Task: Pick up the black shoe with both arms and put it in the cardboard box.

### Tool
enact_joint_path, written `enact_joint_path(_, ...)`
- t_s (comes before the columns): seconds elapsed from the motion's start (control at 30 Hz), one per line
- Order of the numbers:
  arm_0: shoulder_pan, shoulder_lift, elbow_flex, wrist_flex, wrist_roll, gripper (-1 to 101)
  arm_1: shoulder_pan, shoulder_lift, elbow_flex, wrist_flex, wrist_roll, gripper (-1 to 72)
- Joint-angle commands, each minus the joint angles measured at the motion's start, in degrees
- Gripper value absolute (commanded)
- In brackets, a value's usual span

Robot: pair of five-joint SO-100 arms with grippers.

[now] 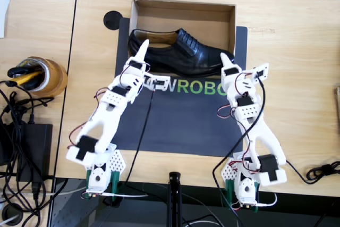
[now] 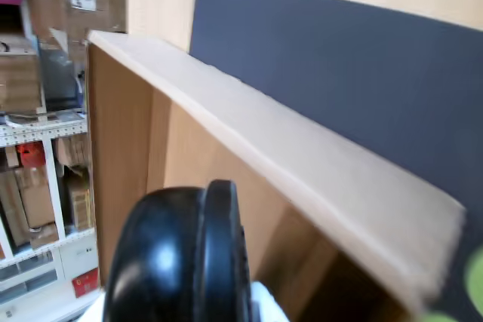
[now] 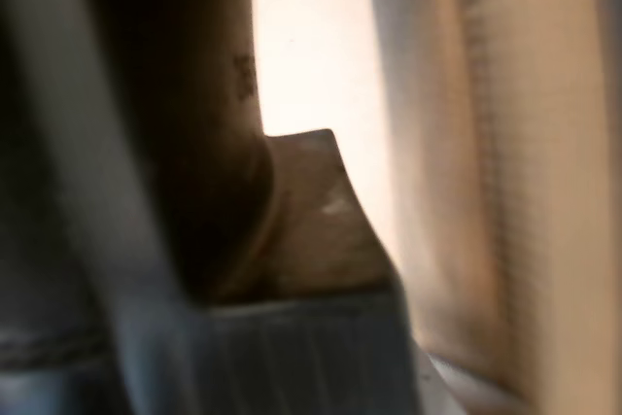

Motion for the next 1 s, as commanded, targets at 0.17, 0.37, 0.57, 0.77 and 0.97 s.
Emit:
enact_joint_path(0.17,-7.03,-6.94,-10.72,-6.15,-2.02,0,5.45,-10.02,-11.78,1.32,0.97,0.0)
enact_joint_path(0.37,-6.86,-9.93,-12.22,-5.27,-2.2,2,5.27,-11.6,-13.97,3.16,0.88,3.0)
enact_joint_path(0.57,-5.98,-8.44,-14.15,2.99,-7.47,37,5.1,-11.34,-14.5,5.1,0.7,18.8)
enact_joint_path(0.77,-3.87,-4.83,-15.12,12.22,-9.49,62,4.83,-8.0,-14.85,8.53,0.26,38.5)
enact_joint_path(0.97,-1.85,-0.44,-17.31,20.57,-10.2,70,3.78,-2.55,-15.12,13.8,-0.35,47.8)
